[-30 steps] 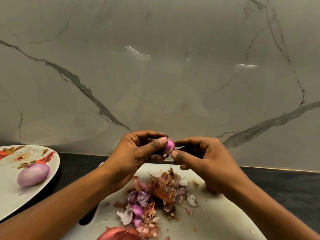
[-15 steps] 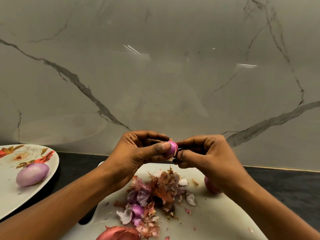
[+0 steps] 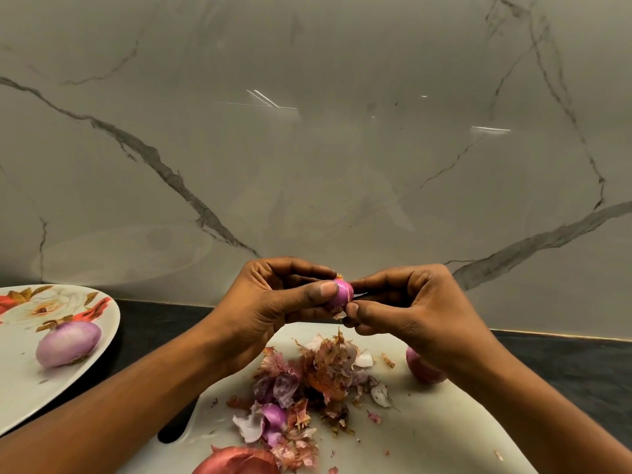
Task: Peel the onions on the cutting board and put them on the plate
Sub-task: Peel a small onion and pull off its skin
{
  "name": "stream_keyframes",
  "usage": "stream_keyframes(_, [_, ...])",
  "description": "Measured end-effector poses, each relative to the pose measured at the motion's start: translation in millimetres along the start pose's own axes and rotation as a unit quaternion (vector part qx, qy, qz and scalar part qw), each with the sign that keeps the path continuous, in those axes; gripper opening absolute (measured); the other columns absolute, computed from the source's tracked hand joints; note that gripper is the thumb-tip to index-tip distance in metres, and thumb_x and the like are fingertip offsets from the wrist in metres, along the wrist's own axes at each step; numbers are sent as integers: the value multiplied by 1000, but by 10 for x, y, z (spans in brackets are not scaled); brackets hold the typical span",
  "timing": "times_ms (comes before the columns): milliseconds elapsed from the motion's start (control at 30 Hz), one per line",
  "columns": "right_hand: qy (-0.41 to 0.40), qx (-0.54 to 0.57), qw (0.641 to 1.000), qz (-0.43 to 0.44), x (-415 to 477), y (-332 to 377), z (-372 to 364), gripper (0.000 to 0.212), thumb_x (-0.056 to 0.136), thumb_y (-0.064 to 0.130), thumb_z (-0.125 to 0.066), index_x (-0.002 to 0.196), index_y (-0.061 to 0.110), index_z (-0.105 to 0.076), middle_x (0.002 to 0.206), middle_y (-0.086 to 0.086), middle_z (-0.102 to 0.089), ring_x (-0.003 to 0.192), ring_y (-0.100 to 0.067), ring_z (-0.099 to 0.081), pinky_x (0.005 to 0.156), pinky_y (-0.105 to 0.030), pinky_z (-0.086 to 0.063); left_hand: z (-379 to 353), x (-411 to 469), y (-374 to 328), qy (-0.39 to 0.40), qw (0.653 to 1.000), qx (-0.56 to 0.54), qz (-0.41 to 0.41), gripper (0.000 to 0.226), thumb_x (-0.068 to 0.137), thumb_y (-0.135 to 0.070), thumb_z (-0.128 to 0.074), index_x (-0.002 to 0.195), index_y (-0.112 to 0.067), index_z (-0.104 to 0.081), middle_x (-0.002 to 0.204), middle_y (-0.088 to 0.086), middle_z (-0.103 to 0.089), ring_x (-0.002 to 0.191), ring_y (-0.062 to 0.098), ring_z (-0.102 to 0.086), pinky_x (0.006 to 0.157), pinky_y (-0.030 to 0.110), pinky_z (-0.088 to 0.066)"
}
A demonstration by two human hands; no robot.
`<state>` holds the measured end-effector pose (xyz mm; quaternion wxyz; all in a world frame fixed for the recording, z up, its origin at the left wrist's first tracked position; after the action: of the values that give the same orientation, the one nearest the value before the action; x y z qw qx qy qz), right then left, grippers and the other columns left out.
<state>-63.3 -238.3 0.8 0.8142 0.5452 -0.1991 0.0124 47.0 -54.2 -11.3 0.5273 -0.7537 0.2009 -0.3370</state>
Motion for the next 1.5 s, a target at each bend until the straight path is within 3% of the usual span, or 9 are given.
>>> stream_keyframes(200, [-14, 1, 1000, -20, 5, -5, -23, 26, 83, 6, -81, 109, 10, -79, 90, -4, -82, 83, -20, -80, 71, -29, -65, 22, 18, 28, -14, 1000, 2, -5, 22, 74, -2, -77, 96, -5, -81, 103, 20, -79, 93, 32, -79, 73, 29, -64])
stream_keyframes(400, [-47, -150, 986, 54, -19, -61, -51, 12, 86, 24, -82, 98, 22, -83, 81, 7, -80, 74, -13, -78, 69, -32, -66, 20, 17, 69, -45, 996, 77, -30, 36, 69, -13, -85, 103, -6, -79, 101, 17, -81, 94, 35, -79, 82, 35, -65])
stream_keyframes(633, [-58, -177, 979, 79, -35, -47, -65, 11, 81, 35, -76, 86, 26, -81, 75, 12, -77, 70, -8, -75, 68, -28, -64, -8, 2, 67, -36, 995, 83, -32, 34, 68, -11, -84, 101, -5, -79, 98, 15, -81, 92, 32, -80, 75, 31, -65])
stream_keyframes(800, [-96, -180, 976, 78, -8, -49, -19, 4, 83, 23, -77, 81, 25, -79, 72, 9, -75, 68, -10, -74, 67, -33, -65, -12, -5, 53, -16, 999, 42, -19, 28, 68, -13, -83, 95, -10, -82, 100, 19, -80, 90, 32, -79, 74, 31, -64])
stream_keyframes(933, [-125, -180, 973, 76, 14, -60, 19, 13, 86, 14, -79, 81, 26, -79, 74, 10, -76, 69, -10, -75, 70, -34, -66, -2, 2, 53, -1, 1000, 8, -2, 26, 75, -9, -78, 101, -5, -79, 106, 23, -78, 94, 36, -78, 73, 28, -63])
stream_keyframes(1133, [-104, -167, 976, 99, -8, -37, -1, 6, 86, 17, -83, 92, 19, -83, 79, 10, -79, 74, -8, -77, 71, -29, -65, 18, 20, 60, -14, 1000, 23, -10, 35, 76, -10, -79, 109, 1, -74, 107, 22, -78, 95, 36, -78, 76, 29, -64])
stream_keyframes(1333, [-68, -197, 970, 125, -42, -41, -54, 16, 88, 28, -81, 101, 20, -84, 86, 12, -80, 79, -1, -76, 72, -23, -64, 7, 11, 59, -30, 997, 61, -26, 37, 68, -13, -84, 103, -3, -76, 100, 17, -80, 93, 33, -79, 77, 30, -64])
stream_keyframes(1500, [-70, -209, 966, 133, -68, -14, -83, 31, 82, 49, -71, 96, 24, -83, 78, 15, -78, 72, -1, -74, 66, -24, -64, -11, 8, 70, -38, 994, 93, -46, 39, 65, -14, -87, 101, -2, -77, 96, 16, -81, 89, 33, -80, 74, 31, -64])
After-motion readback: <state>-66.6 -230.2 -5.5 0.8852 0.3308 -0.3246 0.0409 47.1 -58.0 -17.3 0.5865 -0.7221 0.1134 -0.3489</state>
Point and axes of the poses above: each hand's wrist, its own x-axis towards the middle knuckle, its own z-axis out of the back of the hand, y = z × x, the point moved 1 cm from there along x, towards the middle knuckle
